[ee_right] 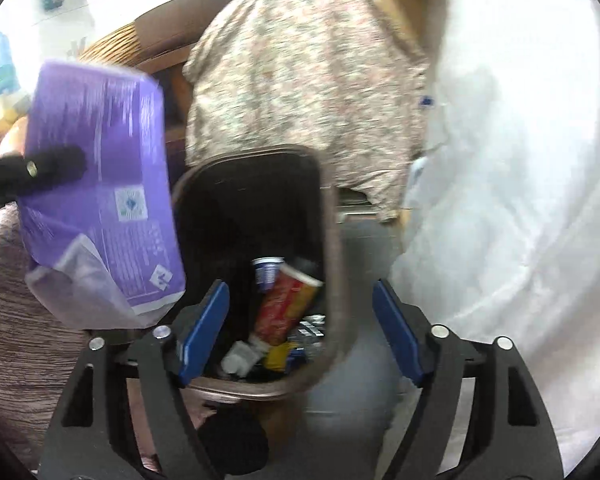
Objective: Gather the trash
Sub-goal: 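Open the left gripper over the bin to drop the purple snack bag, then return both grippers to the table and grasp the white tissue with the right gripper, then grasp the yellow chip can with the left gripper while the right holds the tissue, then carry both items to the bin and open the left gripper to drop the can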
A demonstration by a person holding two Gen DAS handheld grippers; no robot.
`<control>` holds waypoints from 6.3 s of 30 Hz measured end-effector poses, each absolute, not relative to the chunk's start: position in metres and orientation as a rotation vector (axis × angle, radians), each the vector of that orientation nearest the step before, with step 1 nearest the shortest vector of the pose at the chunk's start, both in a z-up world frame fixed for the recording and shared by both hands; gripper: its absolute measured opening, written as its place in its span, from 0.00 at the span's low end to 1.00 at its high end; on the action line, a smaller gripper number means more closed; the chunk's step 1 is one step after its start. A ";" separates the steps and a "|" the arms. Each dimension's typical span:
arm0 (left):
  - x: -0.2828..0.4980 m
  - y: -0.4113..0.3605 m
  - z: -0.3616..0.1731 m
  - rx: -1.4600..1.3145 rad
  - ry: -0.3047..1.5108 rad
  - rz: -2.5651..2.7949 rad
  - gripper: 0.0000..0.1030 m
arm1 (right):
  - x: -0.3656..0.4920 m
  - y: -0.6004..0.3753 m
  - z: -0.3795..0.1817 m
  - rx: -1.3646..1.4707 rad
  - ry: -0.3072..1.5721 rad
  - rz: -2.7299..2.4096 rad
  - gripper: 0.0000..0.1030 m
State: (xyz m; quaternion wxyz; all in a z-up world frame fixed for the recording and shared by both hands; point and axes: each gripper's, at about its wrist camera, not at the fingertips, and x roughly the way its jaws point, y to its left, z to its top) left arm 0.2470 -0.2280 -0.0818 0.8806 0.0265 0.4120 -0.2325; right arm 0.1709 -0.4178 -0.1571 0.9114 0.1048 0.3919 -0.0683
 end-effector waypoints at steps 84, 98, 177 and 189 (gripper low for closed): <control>0.168 0.278 0.032 -0.116 0.774 0.127 0.95 | 0.253 0.094 -0.037 -0.337 0.812 0.619 0.77; 0.283 0.278 0.013 -0.096 1.077 -0.022 0.95 | 0.266 0.079 -0.036 -0.278 0.821 0.645 0.23; 0.177 -0.069 0.046 -0.054 0.654 -0.444 0.63 | 0.125 -0.272 -0.012 0.030 0.593 0.252 0.20; 0.212 -0.200 -0.026 0.019 0.826 -0.577 0.63 | 0.121 -0.382 -0.060 0.146 0.641 0.020 0.20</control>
